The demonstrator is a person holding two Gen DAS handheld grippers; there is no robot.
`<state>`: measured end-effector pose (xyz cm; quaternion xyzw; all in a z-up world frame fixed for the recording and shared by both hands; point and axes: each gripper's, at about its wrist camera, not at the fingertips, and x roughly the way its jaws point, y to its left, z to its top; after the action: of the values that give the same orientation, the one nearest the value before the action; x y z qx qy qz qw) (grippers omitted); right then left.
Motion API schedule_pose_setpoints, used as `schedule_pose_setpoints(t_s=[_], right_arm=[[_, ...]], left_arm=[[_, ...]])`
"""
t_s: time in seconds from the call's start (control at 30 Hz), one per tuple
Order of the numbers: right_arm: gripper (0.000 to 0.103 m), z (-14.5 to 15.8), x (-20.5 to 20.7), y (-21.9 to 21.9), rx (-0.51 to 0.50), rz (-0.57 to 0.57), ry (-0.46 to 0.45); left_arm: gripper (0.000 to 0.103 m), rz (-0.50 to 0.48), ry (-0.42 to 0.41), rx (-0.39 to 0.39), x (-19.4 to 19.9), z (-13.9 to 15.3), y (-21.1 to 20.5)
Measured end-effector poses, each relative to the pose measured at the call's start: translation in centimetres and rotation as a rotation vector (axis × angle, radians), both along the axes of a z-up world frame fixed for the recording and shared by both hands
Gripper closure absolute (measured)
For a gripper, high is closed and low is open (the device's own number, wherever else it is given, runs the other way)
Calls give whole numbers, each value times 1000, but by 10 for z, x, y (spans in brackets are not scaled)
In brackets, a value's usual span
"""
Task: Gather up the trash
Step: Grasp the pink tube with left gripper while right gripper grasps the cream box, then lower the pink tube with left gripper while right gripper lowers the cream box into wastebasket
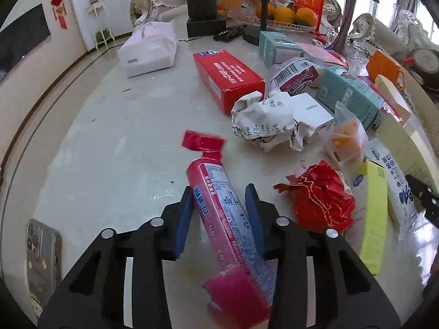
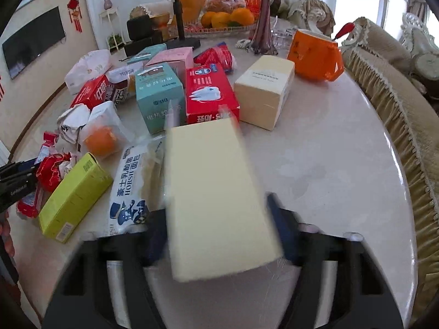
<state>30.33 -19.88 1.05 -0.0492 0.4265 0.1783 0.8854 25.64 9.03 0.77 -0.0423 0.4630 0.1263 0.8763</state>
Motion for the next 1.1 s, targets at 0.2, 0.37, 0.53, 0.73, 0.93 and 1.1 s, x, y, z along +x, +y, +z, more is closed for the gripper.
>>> schedule_pose_setpoints(t_s=[0.2, 0.37, 0.53, 0.73, 0.93, 1.1], right_arm=[[56, 6, -22, -22, 141, -48, 12], [56, 29, -53, -40, 255, -70, -27], [56, 44, -89, -47, 366, -44, -45], [56, 61, -164, -57, 477, 18, -82], [56, 68, -261, -71, 525, 79, -74], [56, 39, -313, -69, 545, 102, 71]], left_arm=[[73, -32, -73, -128, -20, 5, 17], [73, -66, -160, -187, -49, 27, 23], [73, -111, -233, -225, -81, 53, 16], [74, -197, -326, -280, -145, 81, -1], [74, -351, -352, -324, -240, 96, -31], [74, -453, -210, -319, -291, 52, -69]])
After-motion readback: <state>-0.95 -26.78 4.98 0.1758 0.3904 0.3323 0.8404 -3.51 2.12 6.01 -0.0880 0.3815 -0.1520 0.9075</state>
